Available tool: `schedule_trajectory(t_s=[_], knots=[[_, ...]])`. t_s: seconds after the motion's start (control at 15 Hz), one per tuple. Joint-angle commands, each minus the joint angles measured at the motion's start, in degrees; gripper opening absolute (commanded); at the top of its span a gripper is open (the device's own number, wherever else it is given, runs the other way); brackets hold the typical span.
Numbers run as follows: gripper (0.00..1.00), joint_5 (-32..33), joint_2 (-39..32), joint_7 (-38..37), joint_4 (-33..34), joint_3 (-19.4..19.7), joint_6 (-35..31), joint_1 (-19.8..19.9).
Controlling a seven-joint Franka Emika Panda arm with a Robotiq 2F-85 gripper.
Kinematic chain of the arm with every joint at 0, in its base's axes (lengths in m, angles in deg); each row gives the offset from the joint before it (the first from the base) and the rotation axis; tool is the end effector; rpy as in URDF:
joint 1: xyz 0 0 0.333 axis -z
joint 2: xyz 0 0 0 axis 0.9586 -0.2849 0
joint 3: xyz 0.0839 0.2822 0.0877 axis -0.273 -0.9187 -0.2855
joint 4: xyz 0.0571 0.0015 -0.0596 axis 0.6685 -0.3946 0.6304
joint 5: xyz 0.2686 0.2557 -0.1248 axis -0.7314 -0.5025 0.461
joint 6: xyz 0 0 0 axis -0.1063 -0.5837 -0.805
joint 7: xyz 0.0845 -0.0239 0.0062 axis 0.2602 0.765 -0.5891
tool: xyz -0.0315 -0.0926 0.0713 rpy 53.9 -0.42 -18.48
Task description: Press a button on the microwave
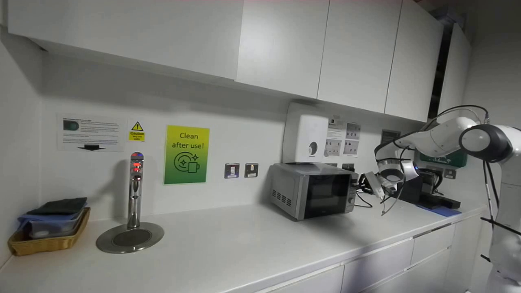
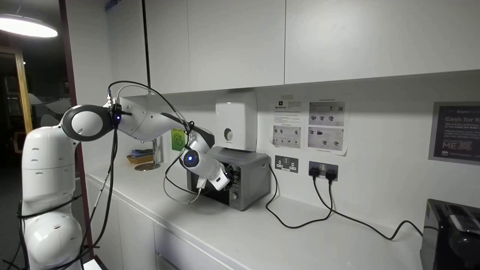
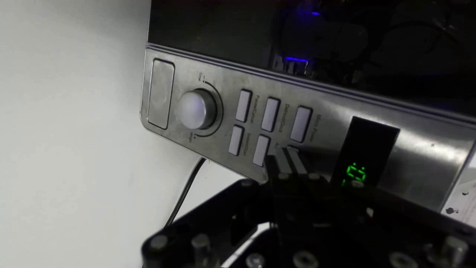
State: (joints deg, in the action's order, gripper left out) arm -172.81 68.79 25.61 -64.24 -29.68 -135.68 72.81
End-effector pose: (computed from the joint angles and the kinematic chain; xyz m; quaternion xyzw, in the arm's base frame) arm 0.5427 -0.1627 0.3777 -0.6872 0.5503 -0.3552 0.3140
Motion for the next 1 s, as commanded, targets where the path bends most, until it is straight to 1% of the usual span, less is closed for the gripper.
schedule_trajectory(t_s=[0.0, 0.33, 0.67, 0.93], knots=[[0.0, -2.6, -2.1, 2.2, 3.1, 0.0, -1.1, -0.1], [0.0, -1.9, -2.6, 1.5, 3.0, 0.0, -1.1, -0.1], [0.0, -0.3, 0.4, 2.7, -0.4, 0.1, 0.1, 0.0], [0.0, 0.2, 2.9, 5.8, -3.8, 0.1, 1.2, 0.0]])
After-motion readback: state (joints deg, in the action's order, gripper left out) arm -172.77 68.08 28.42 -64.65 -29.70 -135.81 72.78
